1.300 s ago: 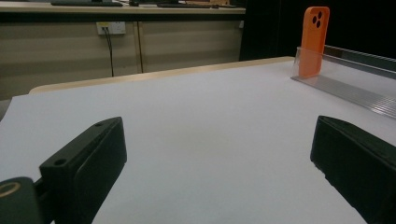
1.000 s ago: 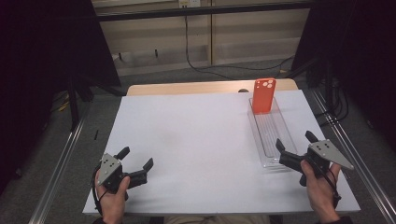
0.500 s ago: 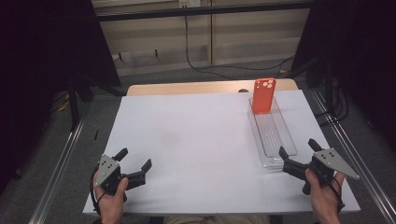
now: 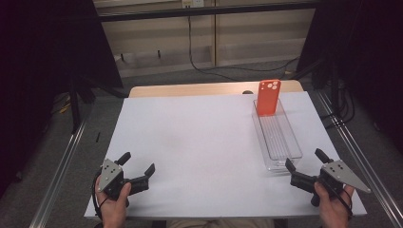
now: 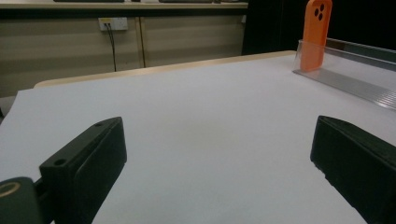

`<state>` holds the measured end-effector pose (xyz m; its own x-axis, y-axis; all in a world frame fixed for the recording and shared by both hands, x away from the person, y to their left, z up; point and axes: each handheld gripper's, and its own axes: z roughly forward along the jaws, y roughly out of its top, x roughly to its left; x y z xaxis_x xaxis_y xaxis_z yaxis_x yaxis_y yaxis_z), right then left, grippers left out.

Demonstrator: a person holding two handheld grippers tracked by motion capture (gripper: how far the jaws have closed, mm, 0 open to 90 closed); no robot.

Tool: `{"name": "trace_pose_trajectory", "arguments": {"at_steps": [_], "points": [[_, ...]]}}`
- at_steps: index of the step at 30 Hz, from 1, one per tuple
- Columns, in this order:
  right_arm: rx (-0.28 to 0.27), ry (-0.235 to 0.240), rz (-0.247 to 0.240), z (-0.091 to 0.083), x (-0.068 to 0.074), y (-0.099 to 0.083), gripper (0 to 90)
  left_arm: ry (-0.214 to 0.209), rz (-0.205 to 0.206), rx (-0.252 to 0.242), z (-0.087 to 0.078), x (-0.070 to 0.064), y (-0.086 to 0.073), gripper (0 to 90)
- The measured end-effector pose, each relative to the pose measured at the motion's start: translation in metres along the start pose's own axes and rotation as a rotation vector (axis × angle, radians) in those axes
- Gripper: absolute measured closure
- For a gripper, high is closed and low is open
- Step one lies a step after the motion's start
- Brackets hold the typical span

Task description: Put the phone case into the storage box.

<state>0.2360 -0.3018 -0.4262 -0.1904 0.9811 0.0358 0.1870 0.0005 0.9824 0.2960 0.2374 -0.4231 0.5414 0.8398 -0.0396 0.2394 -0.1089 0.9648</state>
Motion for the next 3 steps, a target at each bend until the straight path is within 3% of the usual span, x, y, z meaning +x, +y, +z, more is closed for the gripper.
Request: {"name": "trace_pose_trajectory", "arguments": {"at_steps": [3], "points": [[0.003, 0.007, -0.002, 0.0033, 0.0002, -0.0003, 0.0, -0.002, 0.000, 0.003, 0.0008, 0.0004, 0.0005, 3.5]]}}
